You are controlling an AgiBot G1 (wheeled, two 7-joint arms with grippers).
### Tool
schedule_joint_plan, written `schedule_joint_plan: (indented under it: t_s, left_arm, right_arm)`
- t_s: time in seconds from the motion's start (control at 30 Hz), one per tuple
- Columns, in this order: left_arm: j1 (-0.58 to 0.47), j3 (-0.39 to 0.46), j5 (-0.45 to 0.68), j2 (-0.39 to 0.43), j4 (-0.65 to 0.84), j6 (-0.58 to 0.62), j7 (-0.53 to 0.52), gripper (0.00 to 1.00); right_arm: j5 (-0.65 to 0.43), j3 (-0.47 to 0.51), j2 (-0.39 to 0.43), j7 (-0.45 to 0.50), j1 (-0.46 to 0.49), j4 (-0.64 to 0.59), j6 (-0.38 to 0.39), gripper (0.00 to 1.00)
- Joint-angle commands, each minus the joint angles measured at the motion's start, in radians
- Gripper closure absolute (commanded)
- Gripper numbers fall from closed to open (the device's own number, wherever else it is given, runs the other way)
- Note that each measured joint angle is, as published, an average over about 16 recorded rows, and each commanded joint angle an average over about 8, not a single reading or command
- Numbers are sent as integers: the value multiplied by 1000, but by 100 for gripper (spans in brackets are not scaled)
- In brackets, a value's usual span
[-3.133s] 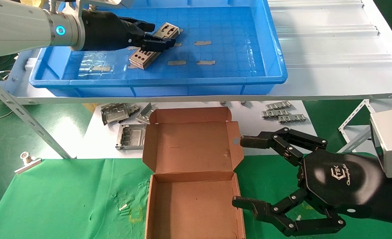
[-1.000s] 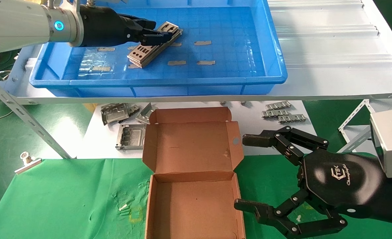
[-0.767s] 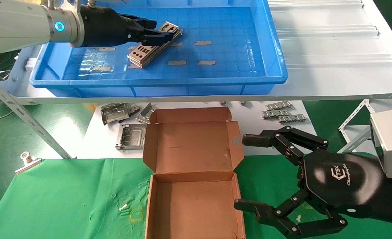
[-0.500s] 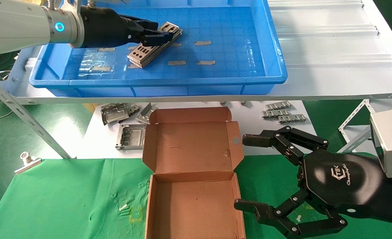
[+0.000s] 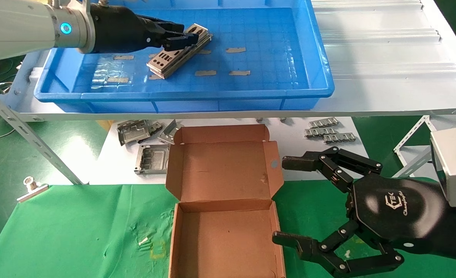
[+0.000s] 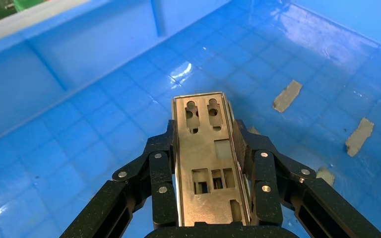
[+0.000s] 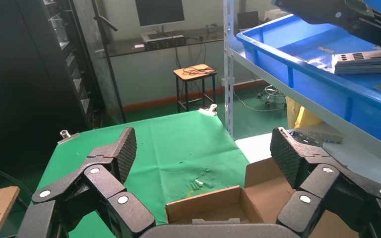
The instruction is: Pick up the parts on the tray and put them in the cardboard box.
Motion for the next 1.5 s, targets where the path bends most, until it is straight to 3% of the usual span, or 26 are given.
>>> schedule_joint_plan:
  t_s: [0.03,0.5,1.07,1.27,1.5]
  left_arm:
    - [-3,-1,-2,-1,0,0,0,100]
    - [-39,-23,-34,-35,-6,94,18,100]
    - [17,-85,-142,-195,-116,548,158,100]
    - [117,-74,-194,-259,-290,622,168,100]
    - [338,-9,-312,-388,-717,596,89,100]
  right_arm:
    - [0,0,0,0,0,0,0,0]
    - [0,0,0,0,0,0,0,0]
    - [0,0,0,0,0,0,0,0]
    - [0,0,0,0,0,0,0,0]
    - [0,0,0,0,0,0,0,0]
